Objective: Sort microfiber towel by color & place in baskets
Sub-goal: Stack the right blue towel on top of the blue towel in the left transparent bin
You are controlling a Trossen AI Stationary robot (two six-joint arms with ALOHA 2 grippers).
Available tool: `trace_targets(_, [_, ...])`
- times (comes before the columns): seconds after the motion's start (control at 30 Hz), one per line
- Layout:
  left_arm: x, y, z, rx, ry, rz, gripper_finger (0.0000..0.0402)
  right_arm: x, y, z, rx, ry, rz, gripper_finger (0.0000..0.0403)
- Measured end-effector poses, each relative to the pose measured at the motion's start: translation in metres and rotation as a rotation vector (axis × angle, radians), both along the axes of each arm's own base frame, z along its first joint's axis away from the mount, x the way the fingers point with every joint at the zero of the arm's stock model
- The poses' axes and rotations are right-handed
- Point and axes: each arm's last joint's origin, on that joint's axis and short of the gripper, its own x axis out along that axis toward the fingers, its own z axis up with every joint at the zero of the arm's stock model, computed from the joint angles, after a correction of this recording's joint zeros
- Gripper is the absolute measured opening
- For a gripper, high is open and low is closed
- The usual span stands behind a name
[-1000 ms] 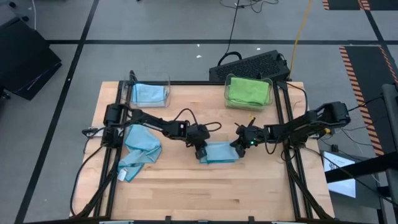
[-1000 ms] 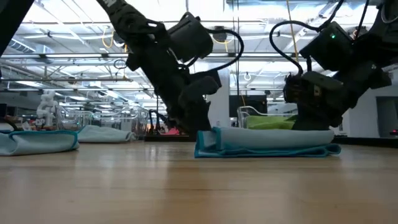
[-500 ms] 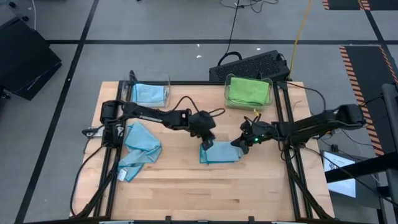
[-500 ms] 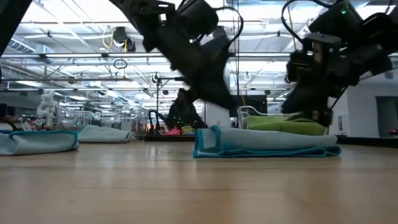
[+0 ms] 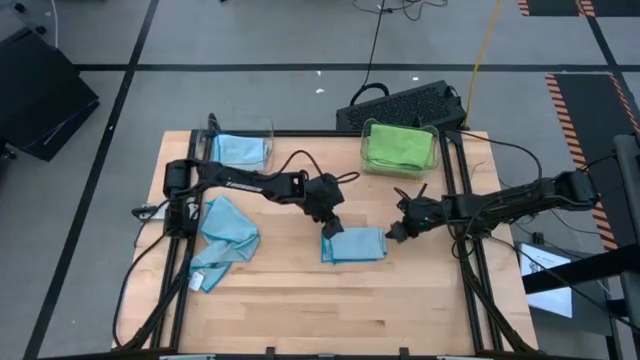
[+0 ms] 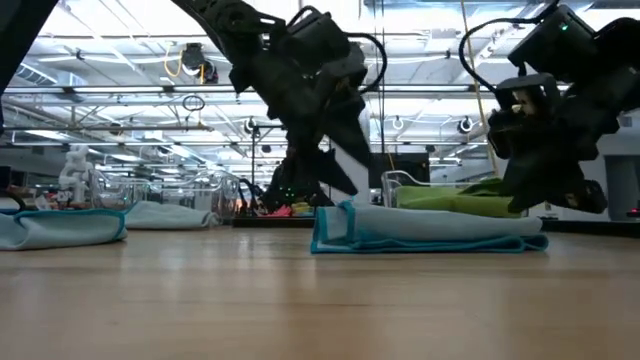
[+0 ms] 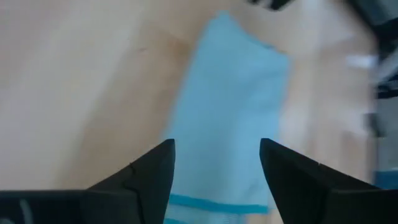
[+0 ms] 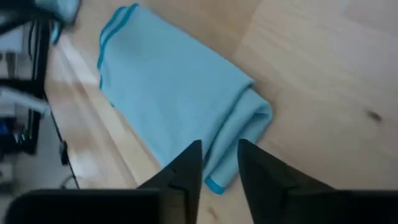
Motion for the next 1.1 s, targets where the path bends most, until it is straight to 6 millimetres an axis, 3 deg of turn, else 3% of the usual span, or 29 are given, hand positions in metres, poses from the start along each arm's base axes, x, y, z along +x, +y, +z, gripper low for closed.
trace_targets(0.13, [0.007, -0.015, 0.006, -0.056, -0.083, -0.029, 0.0206, -0.001, 0.000, -0.003, 0.082, 0.043, -0.083, 0.0157])
trace_targets(0.4, [0.020, -0.047, -0.001, 0.145, -0.193, -0.046, 0.0079, -0.001, 0.003, -0.014, 0.182, 0.140, -0.111, 0.0279])
trace_targets(0.63, [0.023, -0.049, -0.048, 0.184, -0.052, -0.041, 0.0009, 0.008, 0.004, -0.022, 0.205, 0.155, -0.102, 0.0329])
trace_targets(1.1, [0.032, -0.049, -0.084, 0.118, -0.045, -0.066, 0.0028, 0.029, 0.005, -0.032, 0.246, 0.037, -0.111, 0.0330])
